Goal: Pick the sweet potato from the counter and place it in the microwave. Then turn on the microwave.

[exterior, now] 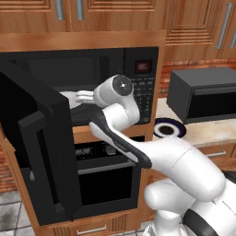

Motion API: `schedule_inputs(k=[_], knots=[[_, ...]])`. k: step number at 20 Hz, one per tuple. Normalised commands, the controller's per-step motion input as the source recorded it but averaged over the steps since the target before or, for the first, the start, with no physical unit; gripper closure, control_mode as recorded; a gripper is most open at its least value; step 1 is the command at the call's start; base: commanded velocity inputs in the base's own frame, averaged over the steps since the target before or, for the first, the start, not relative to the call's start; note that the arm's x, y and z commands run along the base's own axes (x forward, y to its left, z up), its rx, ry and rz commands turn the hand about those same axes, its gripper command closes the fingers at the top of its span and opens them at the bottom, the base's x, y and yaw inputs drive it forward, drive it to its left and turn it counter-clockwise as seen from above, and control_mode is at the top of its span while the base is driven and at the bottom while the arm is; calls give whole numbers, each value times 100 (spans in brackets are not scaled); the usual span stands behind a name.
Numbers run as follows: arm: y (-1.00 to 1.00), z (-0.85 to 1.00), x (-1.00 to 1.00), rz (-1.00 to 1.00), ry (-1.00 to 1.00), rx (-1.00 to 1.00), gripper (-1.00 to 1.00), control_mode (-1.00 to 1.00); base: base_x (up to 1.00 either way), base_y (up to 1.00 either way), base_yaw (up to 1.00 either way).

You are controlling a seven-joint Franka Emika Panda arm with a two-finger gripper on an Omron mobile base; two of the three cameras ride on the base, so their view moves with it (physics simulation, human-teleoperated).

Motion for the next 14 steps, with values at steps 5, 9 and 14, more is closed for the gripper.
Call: schedule_inputs(k=[5, 9, 14], knots=[[-28, 14, -39, 4, 0, 1, -100, -100, 0, 0, 0], [-24, 14, -41, 5, 1, 1, -100, -100, 0, 0, 0], [-26, 16, -41, 4, 2, 1, -100, -100, 0, 0, 0]])
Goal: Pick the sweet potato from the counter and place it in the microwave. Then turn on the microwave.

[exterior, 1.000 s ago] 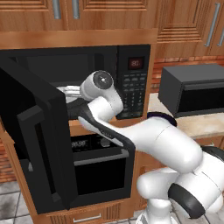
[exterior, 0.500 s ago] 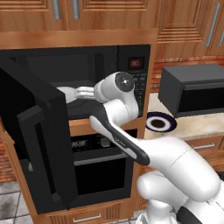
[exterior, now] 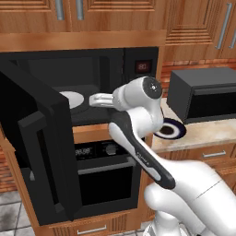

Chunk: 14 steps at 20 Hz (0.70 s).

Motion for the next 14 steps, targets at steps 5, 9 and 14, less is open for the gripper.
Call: schedule_inputs(k=[5, 9, 14], knots=[[-25, 14, -41, 3, 0, 1, -100, -100, 0, 0, 0], [-18, 8, -29, 2, 1, 0, -100, -100, 0, 0, 0], [-21, 9, -33, 2, 0, 0, -100, -100, 0, 0, 0]])
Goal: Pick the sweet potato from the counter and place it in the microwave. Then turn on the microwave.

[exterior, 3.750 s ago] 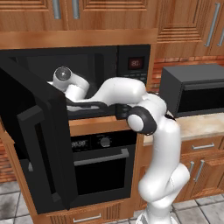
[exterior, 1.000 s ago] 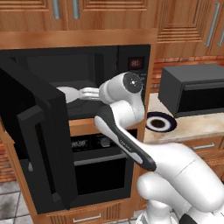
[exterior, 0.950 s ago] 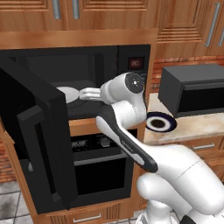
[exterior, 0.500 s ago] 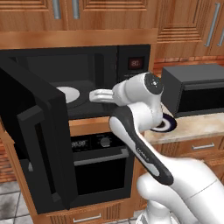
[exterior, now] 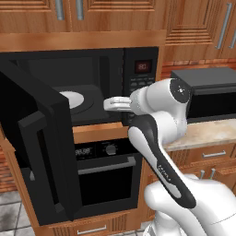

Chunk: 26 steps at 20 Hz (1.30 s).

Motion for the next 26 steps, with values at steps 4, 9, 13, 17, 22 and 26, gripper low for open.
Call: schedule_inputs(k=[4, 9, 13, 17, 22, 26], knots=[[-29, 7, -46, 3, 0, 0, -100, -100, 0, 0, 0], [-27, 0, -42, 3, 4, 0, -100, -100, 0, 0, 0], [-25, 0, -42, 1, 0, 0, -100, -100, 0, 0, 0], [-24, 0, -52, 0, 0, 0, -100, -100, 0, 0, 0], [-17, 0, -52, 1, 0, 0, -100, -100, 0, 0, 0], [-13, 2, -52, 0, 0, 0, -100, -100, 0, 0, 0]])
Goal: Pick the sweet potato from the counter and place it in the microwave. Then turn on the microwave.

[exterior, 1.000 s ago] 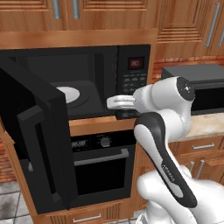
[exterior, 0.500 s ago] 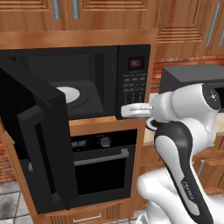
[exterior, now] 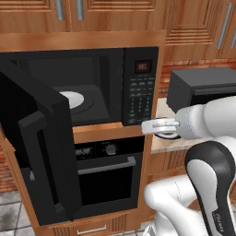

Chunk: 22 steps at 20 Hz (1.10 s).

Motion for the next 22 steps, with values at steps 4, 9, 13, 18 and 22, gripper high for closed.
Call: schedule_inputs(k=[4, 9, 13, 18, 22], knots=[[-6, 0, -44, 0, 0, 0, -100, -100, 0, 0, 0], [-9, 0, -45, 0, -2, 0, -100, -100, 0, 0, 0], [-9, 2, -49, 0, -5, 0, -100, -100, 0, 0, 0], [-3, 7, -45, 0, -4, 0, 100, -100, 0, 0, 0], [0, 6, -36, 0, -5, 0, 100, -100, 0, 0, 0]])
